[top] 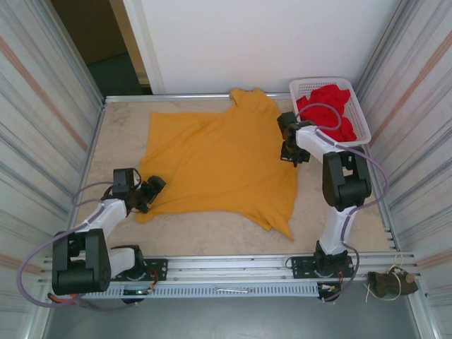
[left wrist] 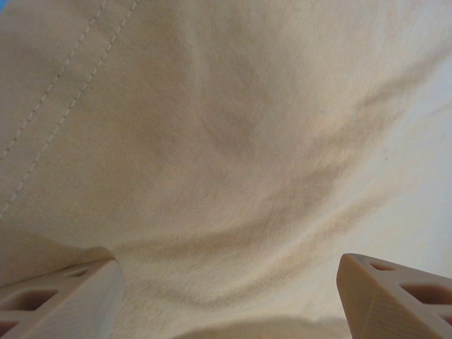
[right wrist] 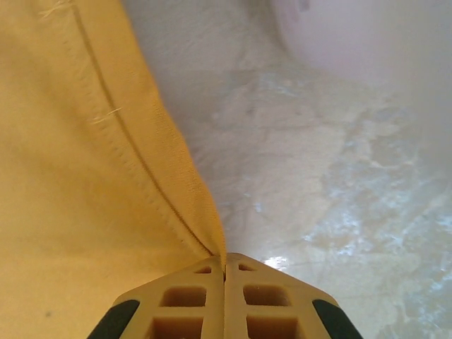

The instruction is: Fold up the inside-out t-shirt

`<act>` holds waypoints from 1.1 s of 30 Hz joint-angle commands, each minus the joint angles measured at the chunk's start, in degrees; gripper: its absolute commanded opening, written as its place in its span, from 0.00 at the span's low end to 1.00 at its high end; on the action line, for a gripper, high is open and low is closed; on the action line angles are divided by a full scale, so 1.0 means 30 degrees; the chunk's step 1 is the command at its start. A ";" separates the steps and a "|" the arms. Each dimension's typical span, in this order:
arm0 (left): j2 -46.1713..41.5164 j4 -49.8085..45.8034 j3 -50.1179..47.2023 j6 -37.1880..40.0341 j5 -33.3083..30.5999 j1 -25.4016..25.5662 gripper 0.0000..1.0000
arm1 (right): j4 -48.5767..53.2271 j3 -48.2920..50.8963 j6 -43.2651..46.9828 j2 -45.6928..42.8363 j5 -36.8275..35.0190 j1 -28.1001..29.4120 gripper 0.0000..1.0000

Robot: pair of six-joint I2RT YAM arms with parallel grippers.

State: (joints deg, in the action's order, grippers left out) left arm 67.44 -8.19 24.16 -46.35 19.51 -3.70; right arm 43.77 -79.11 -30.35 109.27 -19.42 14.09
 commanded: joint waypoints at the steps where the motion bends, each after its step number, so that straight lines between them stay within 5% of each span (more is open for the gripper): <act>1: 0.0084 -0.1839 -0.0796 -0.0102 -0.1287 -0.0233 0.81 | 0.0517 0.0686 -0.1102 -0.0677 -0.0001 -0.0672 0.07; 6: -0.0413 -0.2461 -0.0233 0.0035 -0.1323 -0.0231 0.81 | 0.0590 0.1227 -0.1295 -0.0773 0.0309 -0.0821 0.46; 16: -0.3508 -0.6510 0.4070 0.1918 -0.1377 -0.0707 0.81 | 0.1283 0.1281 -0.1268 -0.5820 0.3182 0.0894 0.57; 21: -0.5692 -0.9197 0.4901 0.2262 -0.0702 -0.1321 0.82 | 0.2246 0.4204 -0.2902 -1.0620 0.2836 0.4147 0.71; 27: -0.9584 -1.1824 0.2600 0.1321 -0.0004 -0.2223 0.83 | 0.3987 0.9882 -0.8490 -1.7199 0.1996 0.9545 0.79; 33: -1.0659 -1.2429 0.0992 -0.1995 -0.0979 -0.0794 0.82 | 0.6365 1.3108 -1.5034 -2.0423 0.0816 1.4760 0.80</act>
State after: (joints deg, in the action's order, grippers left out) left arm 36.29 -42.33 28.91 -46.28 17.91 -6.96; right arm 56.90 -41.56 -61.65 49.32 -13.28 54.13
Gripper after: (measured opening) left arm 0.822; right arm 0.796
